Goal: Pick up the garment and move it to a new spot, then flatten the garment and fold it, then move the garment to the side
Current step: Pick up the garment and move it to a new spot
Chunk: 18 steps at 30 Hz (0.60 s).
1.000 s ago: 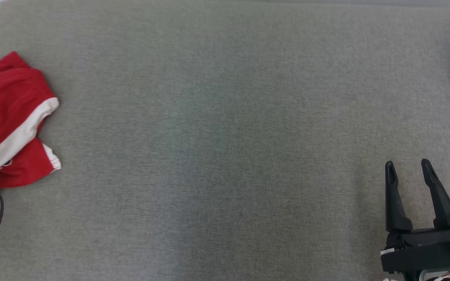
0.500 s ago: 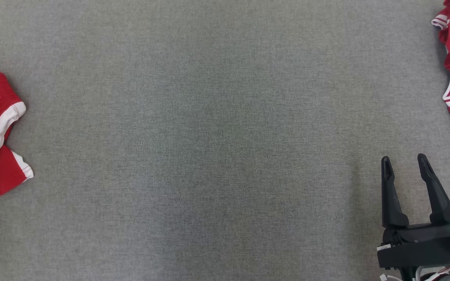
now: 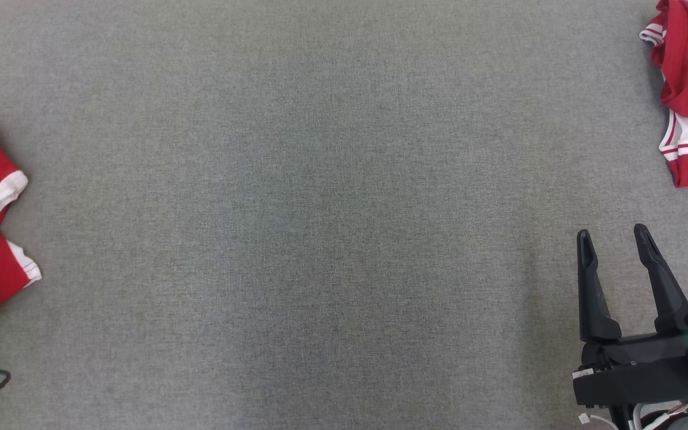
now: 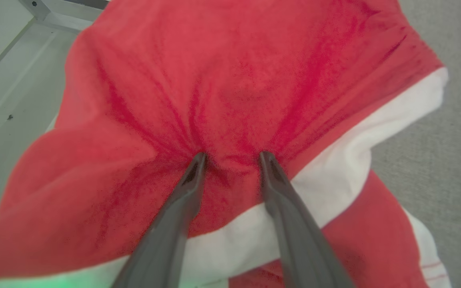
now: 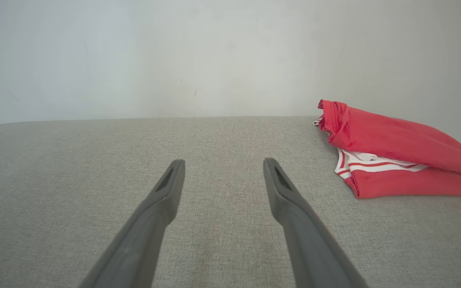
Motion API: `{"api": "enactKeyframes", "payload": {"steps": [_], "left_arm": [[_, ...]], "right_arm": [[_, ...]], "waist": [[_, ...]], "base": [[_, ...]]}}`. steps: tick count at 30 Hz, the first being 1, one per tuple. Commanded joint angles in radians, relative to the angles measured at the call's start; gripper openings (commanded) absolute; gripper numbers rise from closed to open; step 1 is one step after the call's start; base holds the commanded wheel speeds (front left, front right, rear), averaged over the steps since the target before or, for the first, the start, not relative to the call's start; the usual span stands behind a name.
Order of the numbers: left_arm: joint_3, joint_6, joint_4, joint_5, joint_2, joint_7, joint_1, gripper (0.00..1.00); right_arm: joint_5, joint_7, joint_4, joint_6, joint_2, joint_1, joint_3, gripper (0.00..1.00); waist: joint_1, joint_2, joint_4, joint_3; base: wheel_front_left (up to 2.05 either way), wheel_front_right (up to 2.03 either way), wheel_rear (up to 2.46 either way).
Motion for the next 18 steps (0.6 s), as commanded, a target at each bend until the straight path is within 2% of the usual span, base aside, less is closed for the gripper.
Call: {"api": "enactKeyframes", "payload": {"steps": [1,6,11,18], "left_arm": [[-0.015,0.002,0.023,-0.007,0.0,-0.009,0.012,0.0],[-0.031,0.002,0.045,0.022,0.039,-0.129,-0.037,0.0],[-0.038,0.002,0.044,0.04,0.055,-0.237,-0.09,0.0],[-0.097,0.002,-0.048,0.101,0.085,-0.353,-0.195,0.0]], "right_arm": [[-0.007,0.005,-0.005,-0.002,0.004,0.007,-0.004,1.0],[-0.003,0.001,0.004,-0.002,0.007,0.013,-0.003,1.0],[0.01,-0.014,0.028,-0.002,0.01,0.018,-0.004,1.0],[0.04,-0.05,0.09,-0.002,0.014,0.035,0.006,1.0]], "waist": [[0.0,0.0,0.001,-0.003],[0.0,0.0,0.013,-0.029],[0.0,0.0,0.03,-0.066],[0.0,0.0,0.054,-0.147]], "base": [[0.0,0.0,0.0],[0.0,0.0,0.0],[0.0,0.0,0.0],[0.0,0.0,0.0]]}}
